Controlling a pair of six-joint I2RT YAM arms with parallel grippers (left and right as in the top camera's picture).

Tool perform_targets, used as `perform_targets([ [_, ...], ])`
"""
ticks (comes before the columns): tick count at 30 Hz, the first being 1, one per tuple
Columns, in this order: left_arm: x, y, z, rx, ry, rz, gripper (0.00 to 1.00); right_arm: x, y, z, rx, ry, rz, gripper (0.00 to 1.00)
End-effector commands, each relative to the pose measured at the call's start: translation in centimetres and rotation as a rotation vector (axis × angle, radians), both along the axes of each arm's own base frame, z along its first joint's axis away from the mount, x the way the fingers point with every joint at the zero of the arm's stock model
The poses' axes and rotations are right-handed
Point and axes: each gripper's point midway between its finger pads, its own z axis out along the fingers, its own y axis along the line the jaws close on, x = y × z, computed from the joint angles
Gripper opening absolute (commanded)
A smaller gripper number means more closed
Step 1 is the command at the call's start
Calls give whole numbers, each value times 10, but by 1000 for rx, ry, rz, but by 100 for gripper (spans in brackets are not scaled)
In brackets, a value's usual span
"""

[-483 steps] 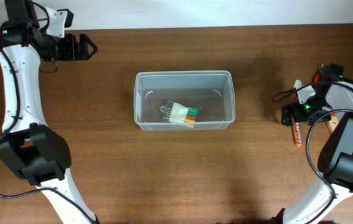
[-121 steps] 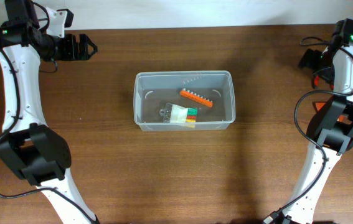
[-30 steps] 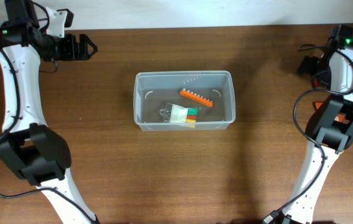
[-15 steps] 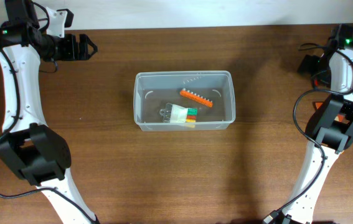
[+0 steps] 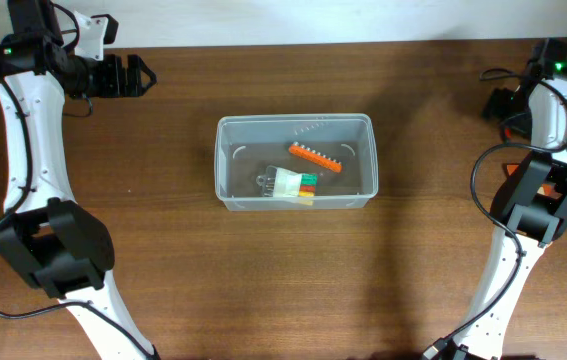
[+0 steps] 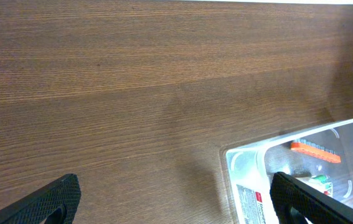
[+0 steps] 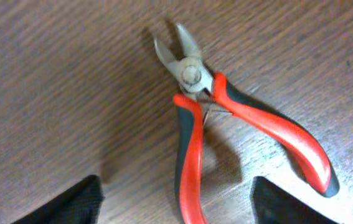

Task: Pack container
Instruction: 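Lower the right gripper over the red pliers and close on the handle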

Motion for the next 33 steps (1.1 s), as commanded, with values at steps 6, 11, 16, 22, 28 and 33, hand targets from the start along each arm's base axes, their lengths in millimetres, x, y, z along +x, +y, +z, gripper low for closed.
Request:
perform_targets([
  [6, 2, 2, 6, -1, -15, 11, 99, -1, -6, -10, -15, 9, -17, 68],
  [11, 2, 2, 6, -1, -15, 11, 99, -1, -6, -10, -15, 9, -17, 63],
  [16, 2, 2, 6, -1, -15, 11, 99, -1, -6, -10, -13, 8, -20, 64],
  [22, 2, 2, 6, -1, -15, 11, 99, -1, -6, -10, -13, 8, -20, 64],
  [28, 2, 2, 6, -1, -15, 11, 99, -1, -6, -10, -13, 8, -20, 64],
  [33, 2, 2, 6, -1, -15, 11, 99, -1, -6, -10, -14, 8, -20, 69],
])
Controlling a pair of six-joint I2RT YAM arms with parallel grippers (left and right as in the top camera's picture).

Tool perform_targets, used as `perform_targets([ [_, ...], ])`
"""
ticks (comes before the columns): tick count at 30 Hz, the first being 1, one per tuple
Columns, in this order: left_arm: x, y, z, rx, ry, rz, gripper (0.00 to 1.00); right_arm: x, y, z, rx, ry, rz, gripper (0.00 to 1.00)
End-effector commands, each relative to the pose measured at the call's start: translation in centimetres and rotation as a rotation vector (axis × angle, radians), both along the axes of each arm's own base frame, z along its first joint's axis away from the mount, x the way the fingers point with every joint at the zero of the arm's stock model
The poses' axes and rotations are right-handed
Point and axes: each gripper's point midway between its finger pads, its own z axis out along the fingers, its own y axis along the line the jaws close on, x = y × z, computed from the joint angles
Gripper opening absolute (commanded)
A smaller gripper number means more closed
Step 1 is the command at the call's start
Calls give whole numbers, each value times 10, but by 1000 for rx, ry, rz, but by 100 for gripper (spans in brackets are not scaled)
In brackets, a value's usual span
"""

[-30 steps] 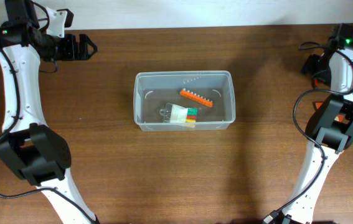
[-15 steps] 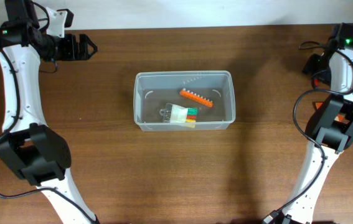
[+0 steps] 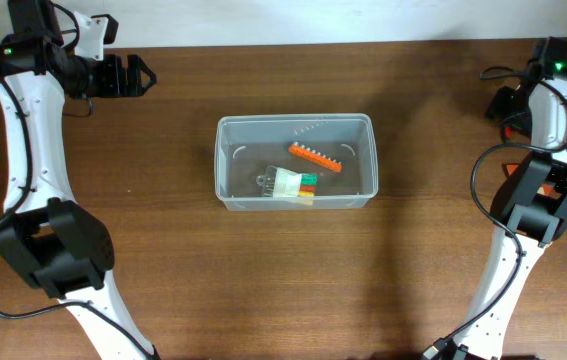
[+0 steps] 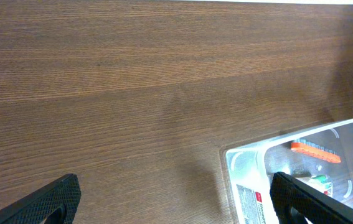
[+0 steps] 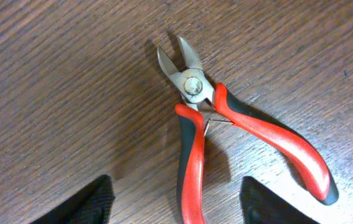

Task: Pack container
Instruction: 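Lower the right gripper over the red pliers and close on the handle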

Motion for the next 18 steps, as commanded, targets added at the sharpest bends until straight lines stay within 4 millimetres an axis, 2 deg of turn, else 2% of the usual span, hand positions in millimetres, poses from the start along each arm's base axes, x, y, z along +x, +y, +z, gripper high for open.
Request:
perform_targets([
  [1, 2, 2, 6, 0, -15, 10, 99, -5, -5, -12, -6, 25, -20, 69],
  [10, 2, 2, 6, 0, -15, 11, 99, -7, -4, -13, -4, 32, -19, 68],
  [18, 2, 2, 6, 0, -15, 10, 99, -12, -1, -27, 11, 67, -18, 68],
])
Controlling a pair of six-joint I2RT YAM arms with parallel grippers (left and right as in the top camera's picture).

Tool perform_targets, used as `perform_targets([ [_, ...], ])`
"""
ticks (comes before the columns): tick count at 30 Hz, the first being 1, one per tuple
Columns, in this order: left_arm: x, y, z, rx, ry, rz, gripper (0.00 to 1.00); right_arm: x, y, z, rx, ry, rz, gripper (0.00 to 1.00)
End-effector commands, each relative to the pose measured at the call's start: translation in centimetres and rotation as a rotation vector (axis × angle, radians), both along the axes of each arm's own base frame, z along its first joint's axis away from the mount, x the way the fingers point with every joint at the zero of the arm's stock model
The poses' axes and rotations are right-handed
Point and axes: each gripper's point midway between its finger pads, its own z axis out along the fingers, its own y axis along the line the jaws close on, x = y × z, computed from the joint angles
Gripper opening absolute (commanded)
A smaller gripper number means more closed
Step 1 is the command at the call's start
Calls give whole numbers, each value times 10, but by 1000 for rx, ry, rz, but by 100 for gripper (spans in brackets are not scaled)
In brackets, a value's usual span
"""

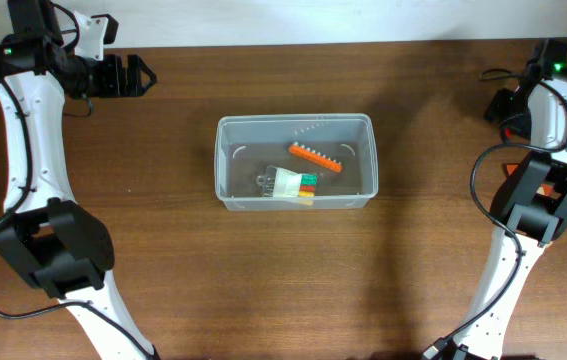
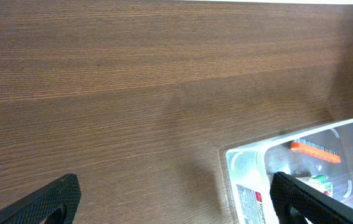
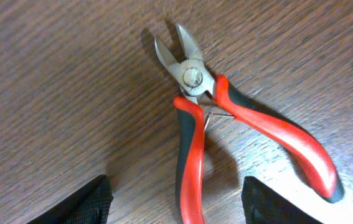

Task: Pack container
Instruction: 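Lower the right gripper over the red pliers and close on the handle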

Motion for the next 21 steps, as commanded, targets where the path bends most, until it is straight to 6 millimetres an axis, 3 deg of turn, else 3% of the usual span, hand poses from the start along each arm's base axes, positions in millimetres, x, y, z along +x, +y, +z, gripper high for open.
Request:
perform_targets([
  [1, 2, 2, 6, 0, -15, 10, 99, -9, -3, -22, 3, 48, -18, 68],
  [7, 2, 2, 6, 0, -15, 11, 99, -8, -3, -22, 2, 47, -18, 67],
  [9, 2, 2, 6, 0, -15, 11, 99, -8, -3, -22, 2, 46, -18, 61],
  [15, 2, 2, 6, 0, -15, 10, 99, -6, -4, -21, -2, 38, -18, 57],
  [21, 2, 2, 6, 0, -15, 10, 99, -5, -5, -21, -4, 31, -18, 47],
])
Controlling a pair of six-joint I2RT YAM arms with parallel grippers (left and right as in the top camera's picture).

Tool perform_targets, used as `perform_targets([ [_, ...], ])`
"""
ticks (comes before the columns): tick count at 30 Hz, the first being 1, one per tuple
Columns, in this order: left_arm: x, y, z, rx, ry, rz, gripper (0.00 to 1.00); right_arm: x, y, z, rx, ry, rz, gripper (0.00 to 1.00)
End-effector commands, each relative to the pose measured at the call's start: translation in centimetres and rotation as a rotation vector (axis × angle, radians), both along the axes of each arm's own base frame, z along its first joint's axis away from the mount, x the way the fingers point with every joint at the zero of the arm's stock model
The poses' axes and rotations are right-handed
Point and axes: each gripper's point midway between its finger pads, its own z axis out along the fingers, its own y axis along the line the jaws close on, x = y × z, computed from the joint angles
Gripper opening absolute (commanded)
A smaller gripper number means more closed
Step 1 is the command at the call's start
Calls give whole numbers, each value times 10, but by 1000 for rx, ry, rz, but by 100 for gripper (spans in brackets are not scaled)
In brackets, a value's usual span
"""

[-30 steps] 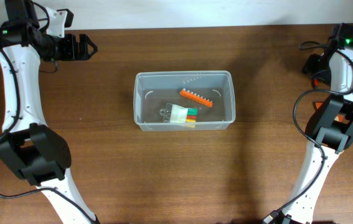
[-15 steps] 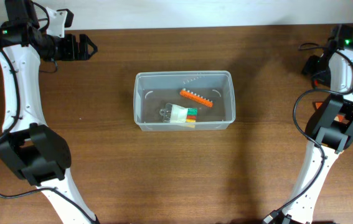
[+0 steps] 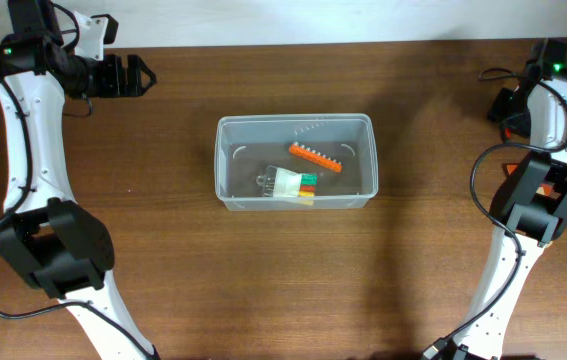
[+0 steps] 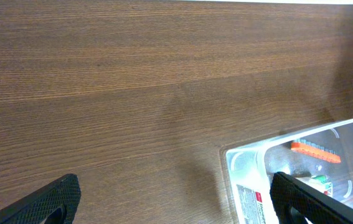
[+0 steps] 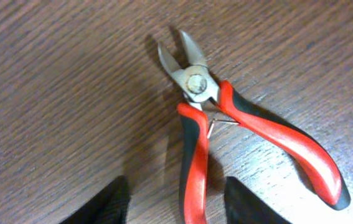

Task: Pack container
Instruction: 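Lower the right gripper over the red pliers and close on the handle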

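The clear plastic container point(image 3: 223, 160) stands mid-table; inside lie an orange toothed strip point(image 3: 314, 158) and a white packet with green and red ends point(image 3: 291, 183). Red-and-black cutting pliers point(image 5: 192, 152) lie flat on the wood at the far right, handles spread. My right gripper point(image 5: 176, 208) hovers open over them, its fingers point(image 5: 111, 202) either side of the left handle and apart from it. In the overhead view the right arm point(image 3: 538, 100) hides the pliers. My left gripper point(image 4: 176, 202) is open over bare wood at the back left, the container's corner point(image 4: 244, 163) by its right finger.
The table's far edge and the white wall run just behind both grippers. Bare wood surrounds the container point(image 4: 254, 155) on all sides. The right arm's cables point(image 3: 483, 170) loop down along the right edge.
The right gripper's fingers stand closer together around the pliers' left handle and reach higher into the view. The pliers lie where they were. The left arm and the container have not changed.
The right gripper hung wide open above the pliers at the oldest moment. At 1.3 s and 0.7 s ago its fingers were a little narrower, and now they are narrower still, flanking one handle. The left gripper stayed open and still throughout.
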Motion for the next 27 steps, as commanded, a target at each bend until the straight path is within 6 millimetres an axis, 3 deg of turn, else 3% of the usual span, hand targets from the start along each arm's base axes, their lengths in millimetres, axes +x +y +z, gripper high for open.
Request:
perform_targets([
  [1, 2, 2, 6, 0, -15, 11, 99, -7, -4, -20, -1, 40, -17, 46],
  [9, 2, 2, 6, 0, -15, 11, 99, -5, -5, -20, -4, 31, -21, 33],
  [22, 2, 2, 6, 0, -15, 10, 99, -6, -4, -20, -2, 33, -24, 26],
  [27, 2, 2, 6, 0, -15, 10, 99, -6, -4, -19, -2, 34, -25, 15],
])
